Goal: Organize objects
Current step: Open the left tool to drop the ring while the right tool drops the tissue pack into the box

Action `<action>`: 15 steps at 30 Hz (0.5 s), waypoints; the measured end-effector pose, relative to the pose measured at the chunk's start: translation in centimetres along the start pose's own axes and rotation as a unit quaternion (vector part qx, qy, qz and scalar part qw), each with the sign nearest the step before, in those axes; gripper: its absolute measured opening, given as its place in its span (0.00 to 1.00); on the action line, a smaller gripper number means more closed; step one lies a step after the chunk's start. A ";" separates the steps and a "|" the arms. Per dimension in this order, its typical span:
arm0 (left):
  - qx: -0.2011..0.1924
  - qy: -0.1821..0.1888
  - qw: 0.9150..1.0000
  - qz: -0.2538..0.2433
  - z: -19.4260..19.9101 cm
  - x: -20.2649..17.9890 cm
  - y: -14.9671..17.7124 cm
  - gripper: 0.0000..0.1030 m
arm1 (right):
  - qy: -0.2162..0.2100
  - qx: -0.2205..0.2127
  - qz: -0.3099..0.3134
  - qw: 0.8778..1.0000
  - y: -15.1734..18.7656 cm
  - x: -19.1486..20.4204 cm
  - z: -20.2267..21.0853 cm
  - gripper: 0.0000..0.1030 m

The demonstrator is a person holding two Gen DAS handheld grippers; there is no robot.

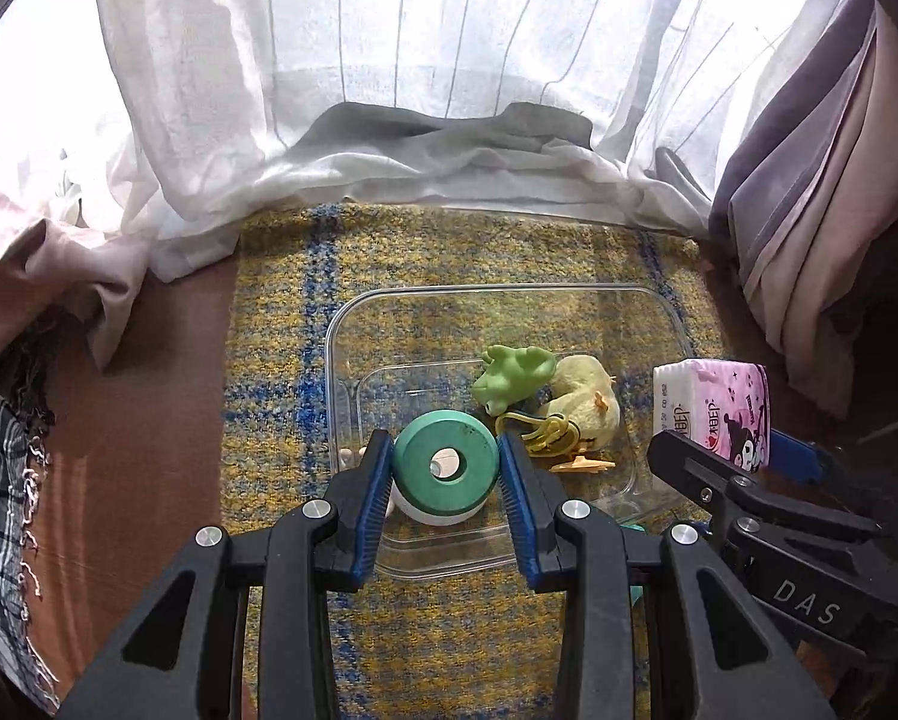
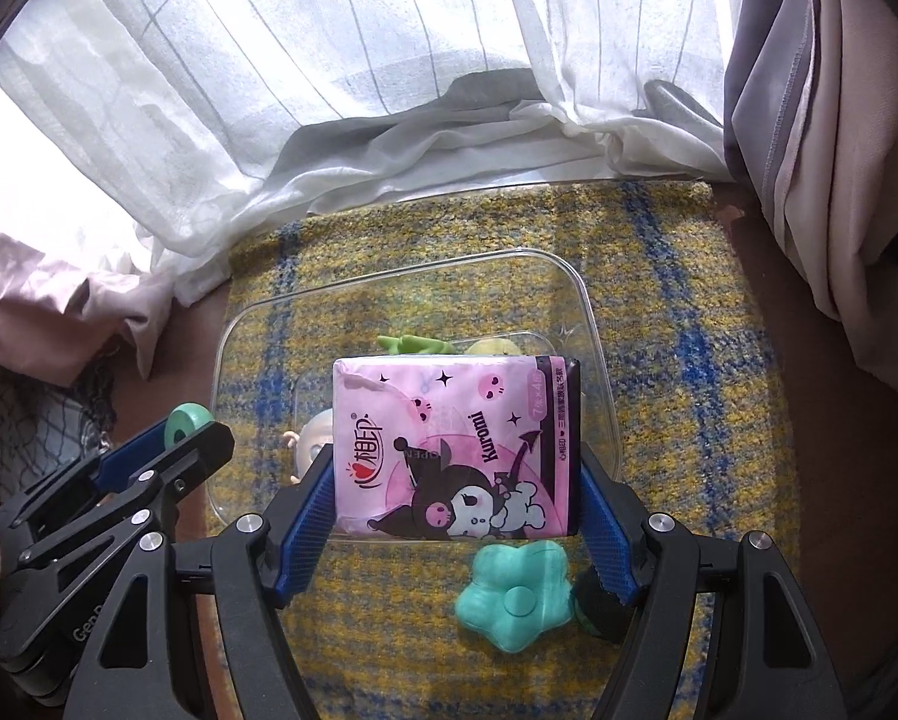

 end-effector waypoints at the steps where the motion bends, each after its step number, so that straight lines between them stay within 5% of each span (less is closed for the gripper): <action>1: 0.001 -0.001 1.000 0.000 -0.3 0.0 -0.3 0.34 | 0.000 0.001 0.001 1.000 -0.2 -0.1 -0.2 0.70; 15: 0.023 -0.006 1.000 -0.010 -3.8 -1.1 -2.5 0.34 | 0.013 0.025 0.000 1.000 -2.7 -1.4 -3.4 0.71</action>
Point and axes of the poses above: each gripper's, at about its wrist camera, not at the fingertips, and z roughly against the way its jaws point, x to its left, y to its underside, the point moved 7 cm from there along -z, roughly the way its jaws point, and after that the axes turned 14 degrees about -y, right-handed, at the moved point
